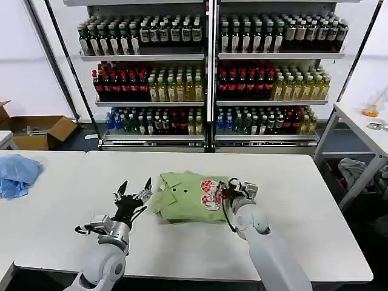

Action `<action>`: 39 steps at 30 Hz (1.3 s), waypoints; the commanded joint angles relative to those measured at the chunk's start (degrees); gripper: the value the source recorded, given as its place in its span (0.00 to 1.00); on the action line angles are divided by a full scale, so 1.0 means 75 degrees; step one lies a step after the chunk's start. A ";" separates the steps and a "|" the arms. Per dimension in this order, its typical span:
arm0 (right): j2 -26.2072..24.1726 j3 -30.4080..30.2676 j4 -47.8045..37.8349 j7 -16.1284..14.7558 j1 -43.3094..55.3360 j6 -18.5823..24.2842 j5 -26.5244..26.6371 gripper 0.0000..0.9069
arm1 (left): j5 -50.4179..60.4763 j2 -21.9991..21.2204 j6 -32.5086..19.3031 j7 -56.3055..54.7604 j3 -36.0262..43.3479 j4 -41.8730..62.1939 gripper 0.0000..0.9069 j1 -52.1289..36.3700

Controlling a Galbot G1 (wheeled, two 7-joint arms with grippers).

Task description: Fold and organize the clothes.

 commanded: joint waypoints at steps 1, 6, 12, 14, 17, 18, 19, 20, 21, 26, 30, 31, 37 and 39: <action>0.0033 -0.0108 -0.0598 -0.0231 0.0333 -0.0043 -0.0381 0.00 | -0.0076 0.0070 -0.0049 0.0006 -0.0126 0.0025 1.00 0.0099; -0.0178 -0.0083 -0.0775 -0.0503 0.0481 0.0013 -0.0922 0.00 | -0.0106 0.0062 -0.0045 0.0006 -0.0066 0.0054 1.00 0.0032; -0.0607 0.0103 -0.0946 -0.1276 0.0737 0.0428 -0.2141 0.00 | 0.0023 0.0115 -0.0052 0.0037 0.0023 0.0075 1.00 -0.0012; -0.0718 0.0135 -0.0733 -0.1476 0.0671 0.0505 -0.2368 0.00 | 0.0081 0.0134 -0.0050 0.0038 0.0030 0.0084 1.00 -0.0023; -0.0951 0.0138 -0.0157 -0.1840 0.0302 0.0959 -0.3157 1.00 | 0.0242 0.0157 -0.0052 0.0045 0.0047 0.0101 1.00 -0.0026; -0.1013 0.0104 -0.0044 -0.1795 0.0165 0.1310 -0.3484 1.00 | 0.0289 0.0164 -0.0057 0.0057 0.0066 0.0103 1.00 -0.0017; -0.1074 0.0042 0.0043 -0.1627 -0.0006 0.1743 -0.3793 1.00 | 0.0298 0.0176 -0.0061 0.0058 0.0073 0.0101 1.00 -0.0013; -0.1125 0.0013 0.0109 -0.1432 -0.0159 0.2279 -0.4077 1.00 | 0.0301 0.0184 -0.0059 0.0057 0.0084 0.0093 1.00 -0.0005; -0.1160 0.0119 0.0305 -0.1355 -0.0436 0.2750 -0.4303 1.00 | 0.0322 0.0187 -0.0060 0.0059 0.0094 0.0087 1.00 -0.0002; -0.1319 0.0711 0.1716 -0.1262 -0.1779 0.3115 -0.4374 1.00 | 0.0409 0.0229 -0.0064 0.0068 0.0124 0.0049 1.00 -0.0003; -0.1472 0.1398 0.2932 -0.1085 -0.2897 0.2986 -0.4307 1.00 | 0.0470 0.0269 -0.0062 0.0081 0.0166 -0.0029 1.00 0.0042; -0.1485 0.1543 0.3148 -0.1098 -0.3135 0.2926 -0.4273 1.00 | 0.0483 0.0275 -0.0061 0.0088 0.0165 -0.0056 1.00 0.0057; -0.1429 0.2408 0.4508 -0.1132 -0.4487 0.2936 -0.4168 1.00 | 0.0498 0.0323 -0.0032 0.0102 0.0115 -0.0302 1.00 0.0235; -0.1345 0.2719 0.4789 -0.1159 -0.4999 0.2936 -0.4174 1.00 | 0.0514 0.0367 -0.0018 0.0121 0.0089 -0.0406 1.00 0.0346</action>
